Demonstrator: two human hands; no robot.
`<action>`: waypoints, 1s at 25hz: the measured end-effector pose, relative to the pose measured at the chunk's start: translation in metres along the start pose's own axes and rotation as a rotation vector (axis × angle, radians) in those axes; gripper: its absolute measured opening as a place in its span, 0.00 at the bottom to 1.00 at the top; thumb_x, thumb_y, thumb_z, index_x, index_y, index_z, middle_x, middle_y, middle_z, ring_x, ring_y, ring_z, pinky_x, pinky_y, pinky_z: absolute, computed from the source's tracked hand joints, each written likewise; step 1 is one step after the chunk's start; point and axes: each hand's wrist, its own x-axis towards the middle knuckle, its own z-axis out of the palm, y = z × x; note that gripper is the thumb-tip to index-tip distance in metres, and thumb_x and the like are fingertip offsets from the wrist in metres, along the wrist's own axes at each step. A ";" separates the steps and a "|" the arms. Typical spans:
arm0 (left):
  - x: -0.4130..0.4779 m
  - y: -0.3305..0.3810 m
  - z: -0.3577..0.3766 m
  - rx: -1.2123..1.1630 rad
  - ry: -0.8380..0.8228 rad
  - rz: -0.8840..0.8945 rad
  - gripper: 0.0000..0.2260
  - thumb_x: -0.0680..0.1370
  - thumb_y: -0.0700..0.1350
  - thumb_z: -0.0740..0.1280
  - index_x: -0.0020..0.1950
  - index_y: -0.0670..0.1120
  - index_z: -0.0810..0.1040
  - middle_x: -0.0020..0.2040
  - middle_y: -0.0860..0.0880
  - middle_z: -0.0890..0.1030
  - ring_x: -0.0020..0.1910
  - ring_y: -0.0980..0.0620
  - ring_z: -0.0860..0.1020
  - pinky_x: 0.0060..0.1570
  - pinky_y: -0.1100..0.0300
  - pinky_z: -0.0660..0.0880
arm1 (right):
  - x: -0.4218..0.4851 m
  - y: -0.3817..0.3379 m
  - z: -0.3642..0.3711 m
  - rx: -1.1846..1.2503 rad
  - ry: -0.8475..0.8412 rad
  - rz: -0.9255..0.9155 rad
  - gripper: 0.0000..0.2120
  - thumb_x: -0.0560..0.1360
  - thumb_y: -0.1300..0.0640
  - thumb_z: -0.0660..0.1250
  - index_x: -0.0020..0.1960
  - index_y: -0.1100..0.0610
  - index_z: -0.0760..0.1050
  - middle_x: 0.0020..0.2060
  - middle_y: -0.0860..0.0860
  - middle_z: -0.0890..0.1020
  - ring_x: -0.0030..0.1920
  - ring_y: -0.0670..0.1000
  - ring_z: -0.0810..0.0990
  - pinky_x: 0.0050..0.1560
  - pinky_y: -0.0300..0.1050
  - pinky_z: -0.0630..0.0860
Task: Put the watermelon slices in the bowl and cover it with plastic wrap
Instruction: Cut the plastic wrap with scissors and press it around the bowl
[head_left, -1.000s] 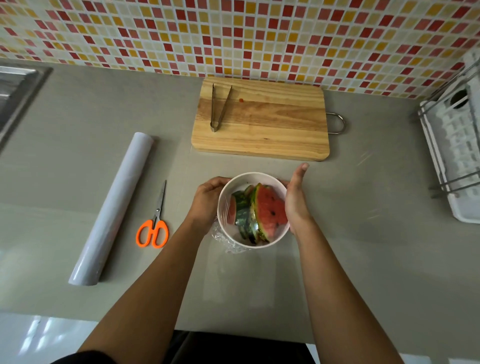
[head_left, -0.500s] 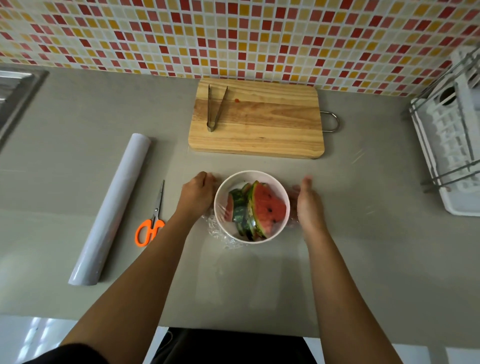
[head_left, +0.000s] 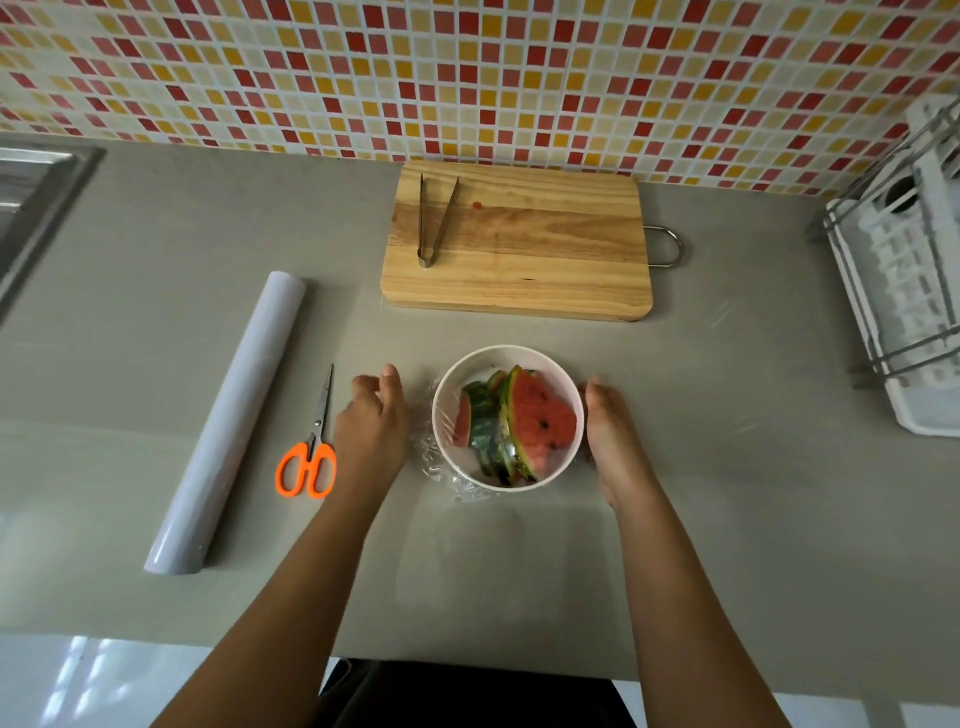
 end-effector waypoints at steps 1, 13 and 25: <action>-0.007 0.001 0.003 -0.019 -0.006 -0.080 0.22 0.80 0.60 0.49 0.51 0.44 0.71 0.46 0.41 0.75 0.46 0.42 0.72 0.44 0.54 0.62 | 0.000 0.000 0.001 0.007 0.010 -0.006 0.27 0.73 0.37 0.49 0.55 0.57 0.73 0.54 0.57 0.79 0.53 0.56 0.78 0.55 0.51 0.74; -0.017 0.004 0.025 -0.260 -0.062 -0.216 0.20 0.81 0.54 0.53 0.45 0.40 0.76 0.41 0.43 0.78 0.44 0.43 0.77 0.47 0.48 0.73 | 0.005 -0.009 0.006 0.119 0.067 -0.054 0.13 0.78 0.56 0.55 0.58 0.55 0.74 0.57 0.56 0.79 0.55 0.55 0.79 0.55 0.52 0.77; -0.016 -0.003 0.037 -0.283 -0.056 -0.200 0.13 0.80 0.52 0.59 0.40 0.47 0.74 0.36 0.53 0.76 0.36 0.55 0.73 0.35 0.59 0.71 | 0.003 -0.009 0.006 0.144 0.103 -0.095 0.06 0.77 0.58 0.62 0.51 0.55 0.76 0.48 0.55 0.81 0.45 0.53 0.78 0.43 0.46 0.73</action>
